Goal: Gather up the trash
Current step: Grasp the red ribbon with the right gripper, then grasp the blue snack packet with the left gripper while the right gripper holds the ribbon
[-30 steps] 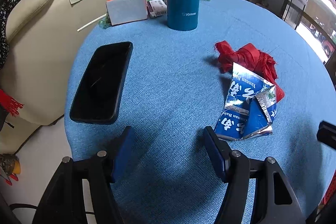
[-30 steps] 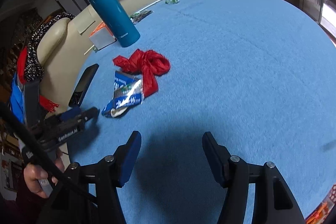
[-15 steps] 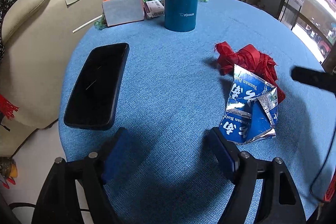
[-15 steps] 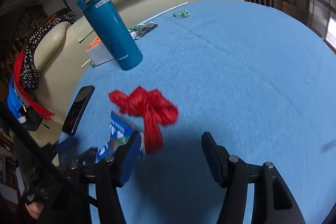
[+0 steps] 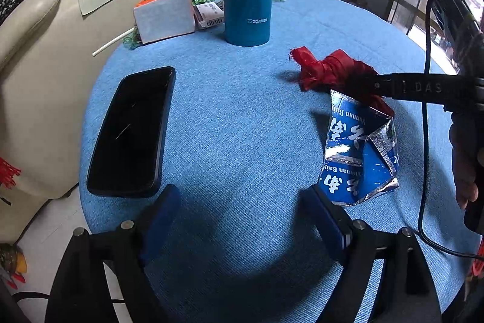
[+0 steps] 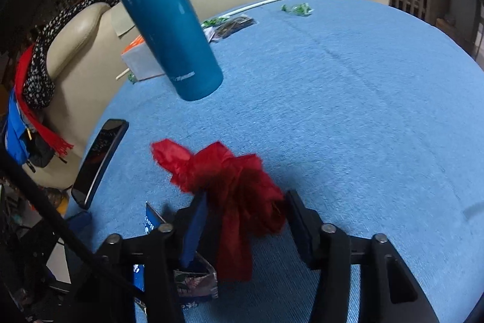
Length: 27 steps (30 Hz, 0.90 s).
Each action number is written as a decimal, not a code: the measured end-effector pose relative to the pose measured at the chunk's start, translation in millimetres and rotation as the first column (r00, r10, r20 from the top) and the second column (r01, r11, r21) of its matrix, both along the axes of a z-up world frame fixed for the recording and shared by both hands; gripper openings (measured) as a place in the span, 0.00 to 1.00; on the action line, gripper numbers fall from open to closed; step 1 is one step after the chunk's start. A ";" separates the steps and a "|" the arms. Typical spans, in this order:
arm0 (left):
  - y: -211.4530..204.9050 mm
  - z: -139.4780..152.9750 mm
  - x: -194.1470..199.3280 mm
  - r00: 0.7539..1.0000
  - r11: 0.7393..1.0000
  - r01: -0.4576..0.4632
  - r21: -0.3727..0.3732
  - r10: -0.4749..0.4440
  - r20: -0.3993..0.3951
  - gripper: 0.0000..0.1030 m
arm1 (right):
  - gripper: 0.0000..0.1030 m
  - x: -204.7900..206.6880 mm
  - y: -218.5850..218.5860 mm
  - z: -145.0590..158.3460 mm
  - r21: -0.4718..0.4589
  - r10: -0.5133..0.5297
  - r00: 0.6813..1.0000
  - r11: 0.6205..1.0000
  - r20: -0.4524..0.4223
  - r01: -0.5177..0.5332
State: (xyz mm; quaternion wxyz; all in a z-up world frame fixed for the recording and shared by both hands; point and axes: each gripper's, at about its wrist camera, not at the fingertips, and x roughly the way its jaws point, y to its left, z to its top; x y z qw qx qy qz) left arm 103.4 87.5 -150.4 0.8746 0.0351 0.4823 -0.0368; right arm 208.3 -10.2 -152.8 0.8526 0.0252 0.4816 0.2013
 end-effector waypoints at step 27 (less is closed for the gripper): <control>-39.3 25.0 8.2 0.994 0.981 0.104 -0.161 -0.108 -0.015 0.84 | 0.33 -92.4 -138.2 -0.3 0.155 -0.259 0.958 0.949 -0.121 0.276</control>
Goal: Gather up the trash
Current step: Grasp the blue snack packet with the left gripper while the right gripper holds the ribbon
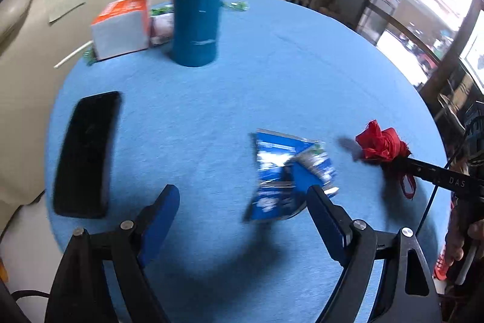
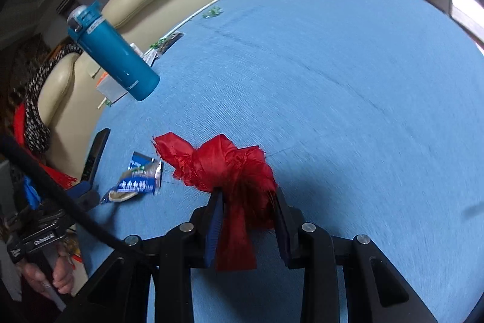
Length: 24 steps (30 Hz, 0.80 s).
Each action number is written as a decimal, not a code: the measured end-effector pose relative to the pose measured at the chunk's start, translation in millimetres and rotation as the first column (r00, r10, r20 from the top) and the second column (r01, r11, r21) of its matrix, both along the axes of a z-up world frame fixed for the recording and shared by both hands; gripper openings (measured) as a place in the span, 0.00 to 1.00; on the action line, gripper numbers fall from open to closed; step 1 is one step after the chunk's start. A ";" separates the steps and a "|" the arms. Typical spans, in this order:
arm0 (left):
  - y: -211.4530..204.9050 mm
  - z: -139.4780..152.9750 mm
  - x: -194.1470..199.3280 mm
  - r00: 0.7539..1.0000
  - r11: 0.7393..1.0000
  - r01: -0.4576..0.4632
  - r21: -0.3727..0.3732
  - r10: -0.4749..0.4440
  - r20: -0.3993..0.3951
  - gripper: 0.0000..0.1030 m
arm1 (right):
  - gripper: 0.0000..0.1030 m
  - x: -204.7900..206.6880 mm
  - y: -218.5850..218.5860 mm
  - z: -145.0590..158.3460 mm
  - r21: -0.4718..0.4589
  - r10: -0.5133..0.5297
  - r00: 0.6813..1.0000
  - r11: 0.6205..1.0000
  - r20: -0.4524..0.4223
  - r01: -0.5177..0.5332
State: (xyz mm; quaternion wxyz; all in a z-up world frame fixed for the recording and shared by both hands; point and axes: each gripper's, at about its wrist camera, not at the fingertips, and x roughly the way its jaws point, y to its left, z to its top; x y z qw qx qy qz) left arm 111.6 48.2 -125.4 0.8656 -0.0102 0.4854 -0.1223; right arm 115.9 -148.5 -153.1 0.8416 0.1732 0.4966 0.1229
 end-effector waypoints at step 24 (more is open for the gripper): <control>-51.6 -10.1 23.5 0.993 0.996 0.080 -0.049 -0.084 -0.080 0.42 | 0.33 -39.2 -28.8 12.2 0.058 -0.086 0.995 0.995 0.047 0.083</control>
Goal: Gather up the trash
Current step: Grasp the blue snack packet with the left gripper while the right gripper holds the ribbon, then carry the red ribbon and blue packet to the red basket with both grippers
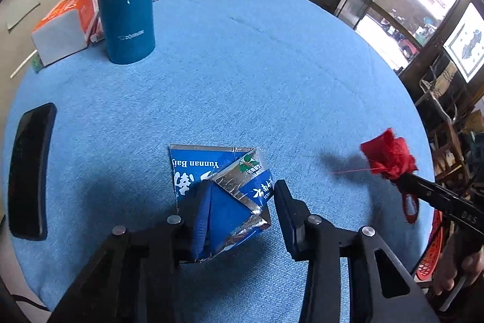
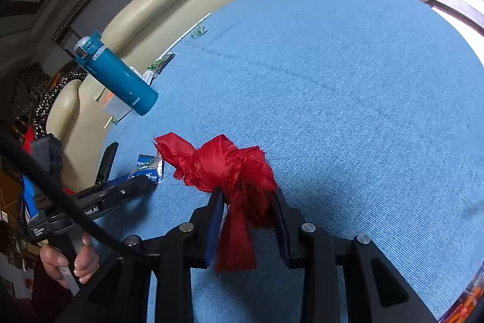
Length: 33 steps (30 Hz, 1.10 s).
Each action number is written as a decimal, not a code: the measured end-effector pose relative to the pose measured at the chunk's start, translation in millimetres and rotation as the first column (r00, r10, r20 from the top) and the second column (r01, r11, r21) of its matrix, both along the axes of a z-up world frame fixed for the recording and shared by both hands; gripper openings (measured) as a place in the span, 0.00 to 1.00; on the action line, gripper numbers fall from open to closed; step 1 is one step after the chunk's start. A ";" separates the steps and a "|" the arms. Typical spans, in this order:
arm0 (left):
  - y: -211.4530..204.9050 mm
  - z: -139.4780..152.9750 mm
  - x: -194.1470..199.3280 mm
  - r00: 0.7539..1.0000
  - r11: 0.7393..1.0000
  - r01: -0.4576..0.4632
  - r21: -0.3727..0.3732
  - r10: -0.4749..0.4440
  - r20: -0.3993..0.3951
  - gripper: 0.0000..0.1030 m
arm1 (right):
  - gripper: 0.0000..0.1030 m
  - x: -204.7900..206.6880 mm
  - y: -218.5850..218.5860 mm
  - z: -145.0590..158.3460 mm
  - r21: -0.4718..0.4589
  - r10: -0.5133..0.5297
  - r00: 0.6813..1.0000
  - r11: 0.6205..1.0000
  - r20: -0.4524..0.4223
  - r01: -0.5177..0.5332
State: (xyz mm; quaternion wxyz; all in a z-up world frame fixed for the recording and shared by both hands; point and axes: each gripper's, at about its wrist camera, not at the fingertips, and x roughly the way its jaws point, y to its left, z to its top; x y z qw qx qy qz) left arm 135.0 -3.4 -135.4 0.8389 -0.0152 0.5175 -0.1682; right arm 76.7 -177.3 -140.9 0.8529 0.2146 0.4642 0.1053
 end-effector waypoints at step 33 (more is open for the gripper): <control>-65.8 82.7 -90.4 0.976 0.992 0.109 0.069 -0.120 0.183 0.42 | 0.33 -79.0 -67.3 56.4 0.068 -0.164 0.970 0.986 0.178 0.154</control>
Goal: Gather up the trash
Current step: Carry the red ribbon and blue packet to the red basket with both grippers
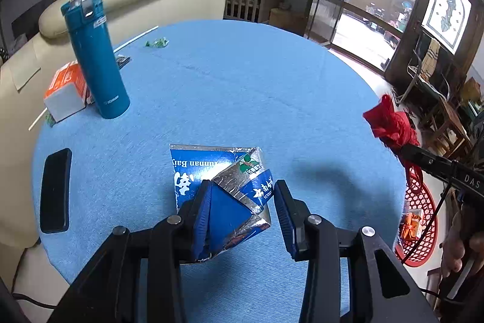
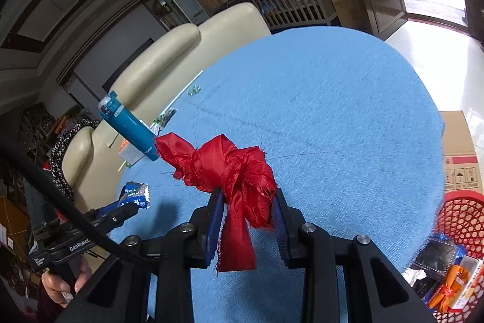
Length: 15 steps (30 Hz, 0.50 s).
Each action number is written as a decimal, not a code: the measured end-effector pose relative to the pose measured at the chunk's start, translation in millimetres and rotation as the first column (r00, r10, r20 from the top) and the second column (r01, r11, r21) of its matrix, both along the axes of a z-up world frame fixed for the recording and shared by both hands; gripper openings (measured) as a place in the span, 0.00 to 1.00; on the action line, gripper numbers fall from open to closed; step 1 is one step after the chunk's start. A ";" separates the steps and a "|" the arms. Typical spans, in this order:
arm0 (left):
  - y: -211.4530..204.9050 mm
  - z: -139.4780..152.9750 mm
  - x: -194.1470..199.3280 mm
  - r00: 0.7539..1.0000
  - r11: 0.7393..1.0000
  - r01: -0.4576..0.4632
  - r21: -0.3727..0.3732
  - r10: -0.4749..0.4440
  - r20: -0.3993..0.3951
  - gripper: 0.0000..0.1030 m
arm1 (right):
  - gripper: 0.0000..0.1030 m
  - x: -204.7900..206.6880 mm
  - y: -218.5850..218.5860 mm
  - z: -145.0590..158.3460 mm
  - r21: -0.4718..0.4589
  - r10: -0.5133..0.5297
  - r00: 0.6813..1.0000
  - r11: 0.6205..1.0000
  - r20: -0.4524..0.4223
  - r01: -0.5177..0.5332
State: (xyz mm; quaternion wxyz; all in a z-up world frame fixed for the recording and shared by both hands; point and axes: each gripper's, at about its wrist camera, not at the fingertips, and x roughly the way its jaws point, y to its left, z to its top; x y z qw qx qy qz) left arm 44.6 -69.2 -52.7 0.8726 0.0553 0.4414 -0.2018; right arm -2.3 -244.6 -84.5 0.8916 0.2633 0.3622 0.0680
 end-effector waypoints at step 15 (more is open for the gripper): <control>-28.2 11.3 -17.4 0.998 0.998 0.053 0.036 -0.054 0.035 0.42 | 0.33 -26.9 -18.9 12.6 0.023 -0.036 0.998 0.999 0.051 0.035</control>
